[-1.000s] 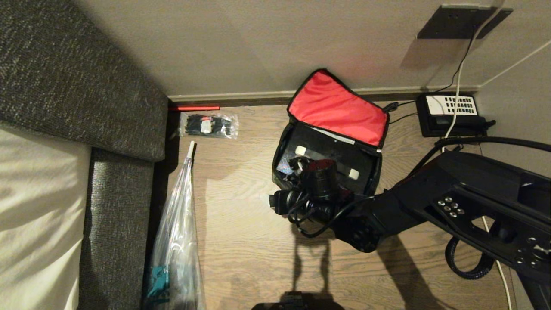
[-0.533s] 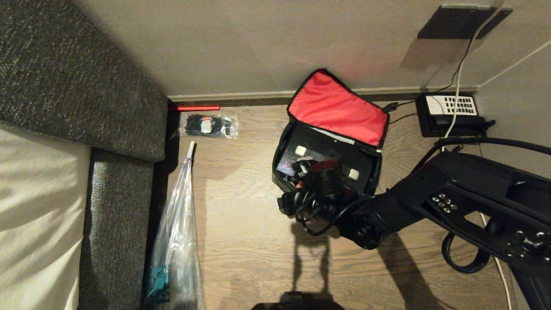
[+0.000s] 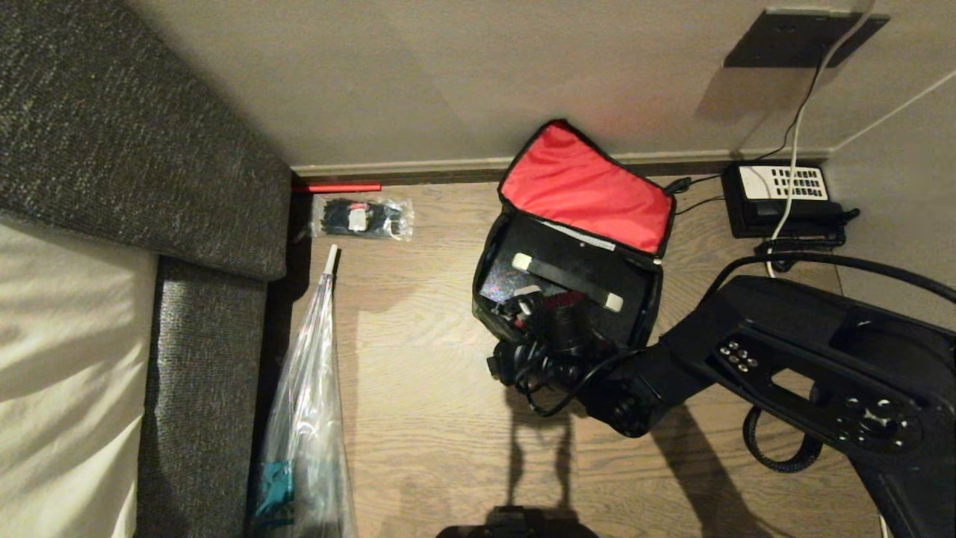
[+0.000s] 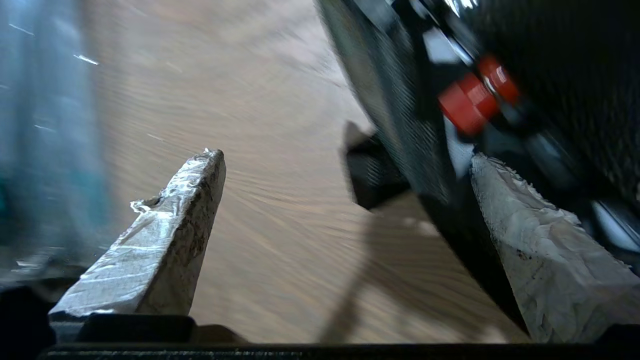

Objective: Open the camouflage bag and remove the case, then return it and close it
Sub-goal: Close the top of the storage box

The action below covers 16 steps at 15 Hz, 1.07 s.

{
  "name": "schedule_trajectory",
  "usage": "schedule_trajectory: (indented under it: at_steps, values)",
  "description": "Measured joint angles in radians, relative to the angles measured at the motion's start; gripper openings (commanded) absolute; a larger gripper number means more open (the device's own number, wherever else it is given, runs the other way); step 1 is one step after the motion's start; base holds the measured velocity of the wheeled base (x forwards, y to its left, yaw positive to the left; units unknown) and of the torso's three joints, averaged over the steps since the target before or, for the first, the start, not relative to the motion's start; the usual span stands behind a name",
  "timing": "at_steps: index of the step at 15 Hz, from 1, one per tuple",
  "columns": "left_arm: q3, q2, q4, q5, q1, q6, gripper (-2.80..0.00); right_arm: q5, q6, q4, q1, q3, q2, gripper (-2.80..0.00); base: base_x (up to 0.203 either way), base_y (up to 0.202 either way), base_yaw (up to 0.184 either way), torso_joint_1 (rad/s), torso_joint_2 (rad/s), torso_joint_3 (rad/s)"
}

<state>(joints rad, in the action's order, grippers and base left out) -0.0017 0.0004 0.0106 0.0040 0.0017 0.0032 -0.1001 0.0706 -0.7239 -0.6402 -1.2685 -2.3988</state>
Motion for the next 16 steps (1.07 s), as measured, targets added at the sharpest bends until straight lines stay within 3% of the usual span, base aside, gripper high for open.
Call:
schedule_trajectory:
  at_steps: [1, 2, 16]
  values:
    - [0.000, 0.000, 0.000, 0.000, 0.000, 0.000, -2.80, -0.009, -0.003, -0.011, 0.000, -0.001, -0.011, 0.00, 0.000, 0.000, 0.000, 0.000, 0.00, 0.000]
    - [0.000, 0.000, 0.000, 0.001, 0.000, 0.000, -2.80, -0.016, -0.003, -0.025, 0.001, -0.001, -0.019, -2.80, 0.000, 0.000, 0.000, 0.000, 0.00, 0.000]
    - [0.000, 0.000, 0.000, 0.000, 0.000, 0.000, -2.80, -0.042, -0.069, -0.087, 0.001, -0.011, -0.026, -2.80, 0.000, 0.000, 0.000, 0.000, 0.00, 0.000]
